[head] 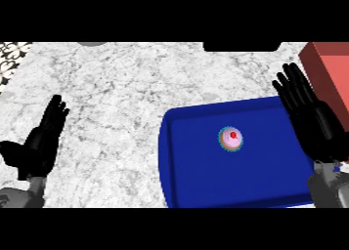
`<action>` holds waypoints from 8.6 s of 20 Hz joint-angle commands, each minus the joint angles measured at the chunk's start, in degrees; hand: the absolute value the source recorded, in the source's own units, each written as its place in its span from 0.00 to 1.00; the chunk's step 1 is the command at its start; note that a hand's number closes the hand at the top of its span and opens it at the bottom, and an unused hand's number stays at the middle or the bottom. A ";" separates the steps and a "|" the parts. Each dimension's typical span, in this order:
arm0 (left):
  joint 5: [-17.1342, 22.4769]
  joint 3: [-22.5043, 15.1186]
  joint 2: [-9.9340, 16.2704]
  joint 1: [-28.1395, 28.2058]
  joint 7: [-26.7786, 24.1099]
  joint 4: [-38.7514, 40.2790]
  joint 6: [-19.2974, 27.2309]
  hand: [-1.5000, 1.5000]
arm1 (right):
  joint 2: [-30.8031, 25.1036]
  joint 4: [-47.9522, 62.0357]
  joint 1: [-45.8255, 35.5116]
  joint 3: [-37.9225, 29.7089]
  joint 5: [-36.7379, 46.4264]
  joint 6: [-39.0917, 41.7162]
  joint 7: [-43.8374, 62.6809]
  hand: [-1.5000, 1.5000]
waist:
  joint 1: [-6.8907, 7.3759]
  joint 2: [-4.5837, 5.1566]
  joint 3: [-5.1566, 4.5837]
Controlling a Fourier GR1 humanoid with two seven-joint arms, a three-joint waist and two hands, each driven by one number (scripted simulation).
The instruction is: Pick the cupcake from the tray and place it in the cardboard box
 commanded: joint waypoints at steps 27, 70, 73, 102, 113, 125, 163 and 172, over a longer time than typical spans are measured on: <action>-12.84 -6.13 3.83 -10.74 -0.20 -4.02 -12.10 0.50 | -34.44 -14.48 -10.13 9.81 31.86 28.02 7.66 0.00 | -0.81 -0.04 -1.85; -22.72 5.07 -5.69 -5.82 1.87 -6.53 -23.45 0.50 | -0.72 -1.78 -16.85 28.71 63.93 42.98 34.02 0.00 | -1.11 -0.04 -1.64; -23.80 7.01 -6.93 -9.52 0.58 -1.50 -24.19 0.50 | -3.36 -2.01 -16.39 23.57 61.02 47.30 28.76 0.00 | -1.37 -0.01 -1.64; -28.24 12.44 -10.86 -5.36 4.06 -9.76 -30.61 0.50 | 0.90 19.80 -13.81 23.77 83.32 24.49 2.41 1.00 | -0.95 -0.04 -1.61; -30.04 11.00 -13.05 -8.36 2.54 -6.82 -30.25 0.50 | 3.90 36.15 -26.74 -4.00 76.77 16.34 15.06 1.00 | 1.45 2.16 -1.39; -29.24 12.25 -12.59 -11.53 3.09 -3.96 -31.98 0.50 | -2.07 61.09 -54.66 -8.64 85.30 1.76 17.43 1.00 | 1.89 1.07 -1.64; -31.42 12.59 -14.68 -9.60 4.46 -5.96 -30.99 0.50 | -31.31 90.97 -50.65 -28.88 78.05 11.51 15.73 0.00 | 0.34 0.74 -1.52; -30.33 14.37 -12.81 -6.03 1.47 -6.15 -32.77 0.50 | -30.77 83.57 -48.96 -36.74 68.88 2.58 -2.79 0.00 | 0.30 0.44 -1.46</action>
